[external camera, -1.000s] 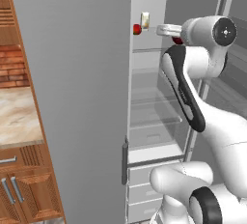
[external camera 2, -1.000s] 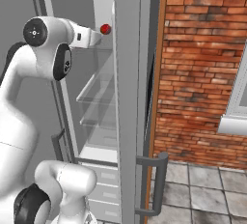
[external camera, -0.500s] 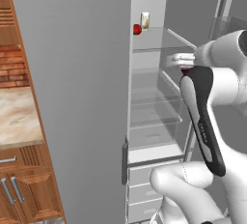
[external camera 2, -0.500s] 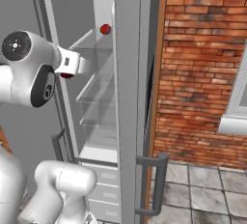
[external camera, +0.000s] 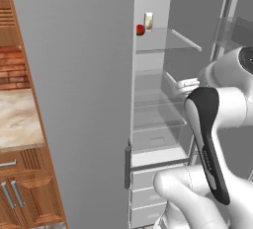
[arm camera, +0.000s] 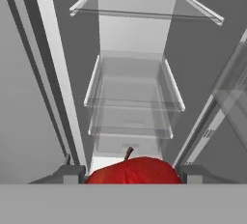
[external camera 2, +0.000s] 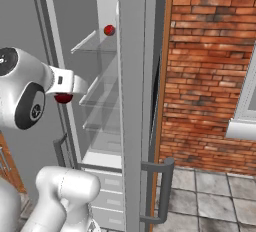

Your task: Pick the apple and mango from the fridge and place them on the plate next to the blender to make a fruit smoothie.

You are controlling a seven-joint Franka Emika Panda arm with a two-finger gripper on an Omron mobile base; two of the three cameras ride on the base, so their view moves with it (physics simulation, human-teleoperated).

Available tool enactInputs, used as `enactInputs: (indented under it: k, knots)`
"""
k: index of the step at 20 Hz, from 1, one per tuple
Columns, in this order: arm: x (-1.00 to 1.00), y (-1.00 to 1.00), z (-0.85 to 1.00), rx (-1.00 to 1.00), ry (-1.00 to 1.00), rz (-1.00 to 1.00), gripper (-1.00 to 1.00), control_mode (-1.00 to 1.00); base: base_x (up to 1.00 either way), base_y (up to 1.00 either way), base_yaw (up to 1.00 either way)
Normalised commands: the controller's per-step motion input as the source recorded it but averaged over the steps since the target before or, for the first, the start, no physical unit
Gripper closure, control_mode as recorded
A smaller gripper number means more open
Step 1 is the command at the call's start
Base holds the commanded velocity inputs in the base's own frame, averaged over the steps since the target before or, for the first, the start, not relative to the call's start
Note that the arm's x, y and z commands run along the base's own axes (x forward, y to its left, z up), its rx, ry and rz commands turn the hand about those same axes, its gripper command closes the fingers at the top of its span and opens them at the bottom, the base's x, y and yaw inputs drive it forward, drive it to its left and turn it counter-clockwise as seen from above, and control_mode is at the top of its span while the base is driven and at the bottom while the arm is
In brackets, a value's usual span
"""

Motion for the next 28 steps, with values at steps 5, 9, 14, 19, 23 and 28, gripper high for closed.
enactInputs:
  k: [5, 9, 14, 19, 23, 28]
  knots:
    - [-0.36, 0.0, -0.01, 0.0, 0.03, 0.0, 1.0, 1.0, -0.18, 0.0, 0.01]
    - [0.0, 0.0, 0.0, 0.0, 0.0, 0.0, 1.0, 1.0, -0.57, 0.47, 0.3]
    - [0.0, 0.0, 0.0, 0.0, 0.0, 0.0, 1.0, 1.0, -0.2, 0.91, 0.67]
    - [0.0, 0.0, 0.0, 0.0, 0.0, 0.0, 1.0, 1.0, -0.01, 0.69, 0.91]
    - [0.0, 0.0, 0.0, 0.0, 0.0, 0.0, 1.0, 1.0, -0.04, 0.56, 0.97]
    - [0.0, 0.0, 0.0, 0.0, 0.0, 0.0, 1.0, 1.0, 0.02, 0.5, 0.89]
